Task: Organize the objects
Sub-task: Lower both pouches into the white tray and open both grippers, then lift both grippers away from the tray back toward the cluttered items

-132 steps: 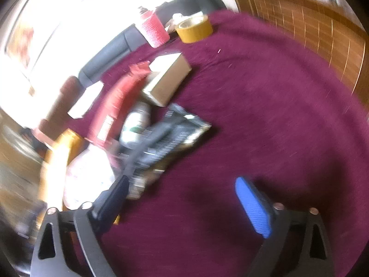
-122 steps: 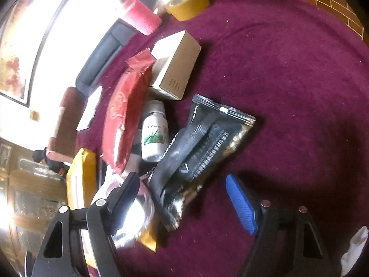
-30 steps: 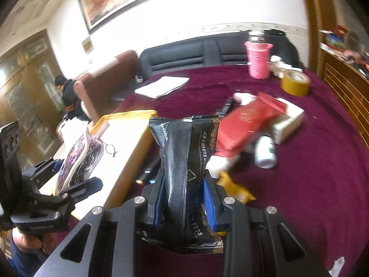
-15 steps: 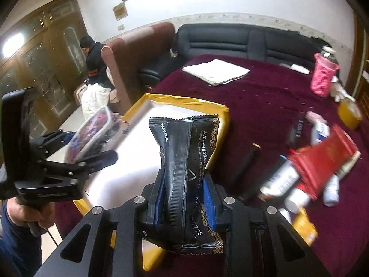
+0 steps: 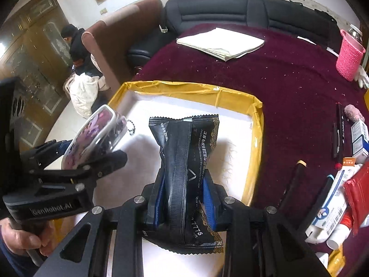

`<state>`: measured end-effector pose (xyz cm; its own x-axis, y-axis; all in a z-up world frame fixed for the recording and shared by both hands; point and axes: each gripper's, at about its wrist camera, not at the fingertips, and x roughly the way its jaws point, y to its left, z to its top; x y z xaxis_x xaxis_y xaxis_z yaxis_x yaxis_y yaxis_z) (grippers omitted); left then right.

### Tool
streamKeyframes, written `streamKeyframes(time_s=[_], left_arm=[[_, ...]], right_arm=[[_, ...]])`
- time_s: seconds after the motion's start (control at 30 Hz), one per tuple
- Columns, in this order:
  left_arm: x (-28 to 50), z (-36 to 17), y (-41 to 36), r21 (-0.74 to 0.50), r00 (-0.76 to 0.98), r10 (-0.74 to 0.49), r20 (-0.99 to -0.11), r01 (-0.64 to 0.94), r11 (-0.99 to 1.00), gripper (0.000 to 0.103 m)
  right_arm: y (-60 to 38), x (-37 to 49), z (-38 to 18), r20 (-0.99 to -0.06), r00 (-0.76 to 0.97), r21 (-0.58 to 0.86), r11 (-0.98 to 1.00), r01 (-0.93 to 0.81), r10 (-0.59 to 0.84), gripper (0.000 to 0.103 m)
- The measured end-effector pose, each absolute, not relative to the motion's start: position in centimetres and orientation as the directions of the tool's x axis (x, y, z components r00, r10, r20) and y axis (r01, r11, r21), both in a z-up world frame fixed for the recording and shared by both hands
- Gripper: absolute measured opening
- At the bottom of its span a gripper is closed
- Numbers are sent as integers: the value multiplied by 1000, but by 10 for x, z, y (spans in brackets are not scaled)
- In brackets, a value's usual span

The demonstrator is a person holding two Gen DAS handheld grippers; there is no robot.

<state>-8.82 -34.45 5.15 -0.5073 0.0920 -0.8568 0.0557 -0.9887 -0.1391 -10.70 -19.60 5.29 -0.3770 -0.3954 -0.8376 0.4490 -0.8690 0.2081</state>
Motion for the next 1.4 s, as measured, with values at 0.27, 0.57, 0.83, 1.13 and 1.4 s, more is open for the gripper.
streamKeyframes(time_s=[0.27,0.57,0.83,1.13,1.4], left_arm=[[-100,50,-336,-82,-540,24,-841,83,-993,80],[-106,46,-346,-209,-570,138,-810,61,-976,83],[-68,84,-340,-260,-637,209,-742,-14,-966,83],[-18,168,-332,-221,-736,235,-635,-118,-968,84],[32,232,-352,-246,-797,268,-541,-154,-957,84]], right_arm=[[-203,-117,45,-844,-423,135,-893,430,-331,33],[-194,-135,39,-834,-419,197,-903,381,-358,36],[-168,-113,77,-772,-444,275,-869,412,-455,52],[-128,-52,211,-579,-605,357,-837,415,-547,44],[-119,8,361,-424,-726,339,-839,426,-541,40]])
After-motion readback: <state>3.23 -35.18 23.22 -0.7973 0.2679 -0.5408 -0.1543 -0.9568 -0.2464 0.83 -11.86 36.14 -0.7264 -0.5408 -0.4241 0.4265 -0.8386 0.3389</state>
